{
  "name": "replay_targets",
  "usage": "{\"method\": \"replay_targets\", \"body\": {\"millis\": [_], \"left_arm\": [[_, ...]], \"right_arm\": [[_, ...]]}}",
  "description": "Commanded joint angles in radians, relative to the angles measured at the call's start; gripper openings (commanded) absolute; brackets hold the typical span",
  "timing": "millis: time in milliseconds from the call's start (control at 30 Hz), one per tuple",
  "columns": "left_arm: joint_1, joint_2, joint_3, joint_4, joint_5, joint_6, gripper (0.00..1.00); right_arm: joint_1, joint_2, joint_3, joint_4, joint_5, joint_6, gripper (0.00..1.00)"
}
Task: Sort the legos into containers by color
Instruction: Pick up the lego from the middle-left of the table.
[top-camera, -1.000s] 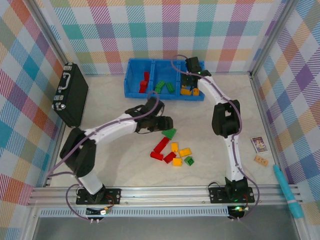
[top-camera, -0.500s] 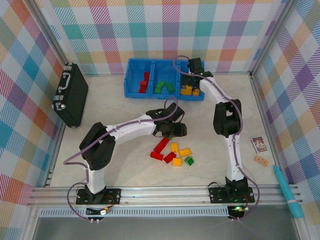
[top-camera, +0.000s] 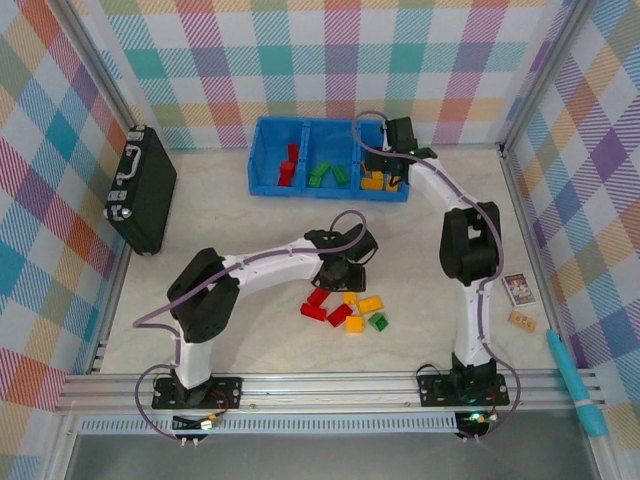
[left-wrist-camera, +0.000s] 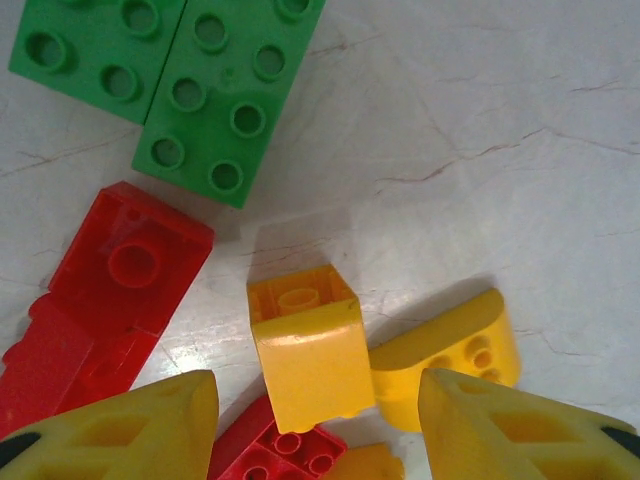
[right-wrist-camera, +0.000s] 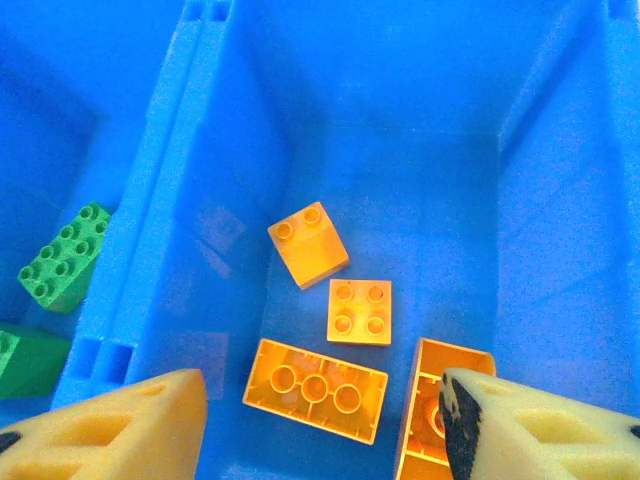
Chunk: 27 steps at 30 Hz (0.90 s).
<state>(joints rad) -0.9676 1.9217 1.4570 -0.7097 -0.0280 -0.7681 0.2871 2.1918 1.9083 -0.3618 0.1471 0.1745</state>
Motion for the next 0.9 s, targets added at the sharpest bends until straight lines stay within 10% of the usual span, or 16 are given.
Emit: {"method": "replay_targets", "body": {"millis": [0,300,867], "left_arm": [[-0.030,0.035,0.006,-0.029,-0.024,-0.029,0.55],[-0.047,0.086,-0.006,0.004,-0.036,-0.053,0.54],[-0.040,0.088,0.036,0.000,-0.102,0.001,0.23]], "right_arm": [[-0.006,-0.073,-0.048,0.055,-0.018,0.005,0.64],[-0.009,-0.190,-0.196,0.110,-0.028,0.022,0.65],[-0.008,-0.513,-0.647,0.132,-0.079,0.133,0.66]]}}
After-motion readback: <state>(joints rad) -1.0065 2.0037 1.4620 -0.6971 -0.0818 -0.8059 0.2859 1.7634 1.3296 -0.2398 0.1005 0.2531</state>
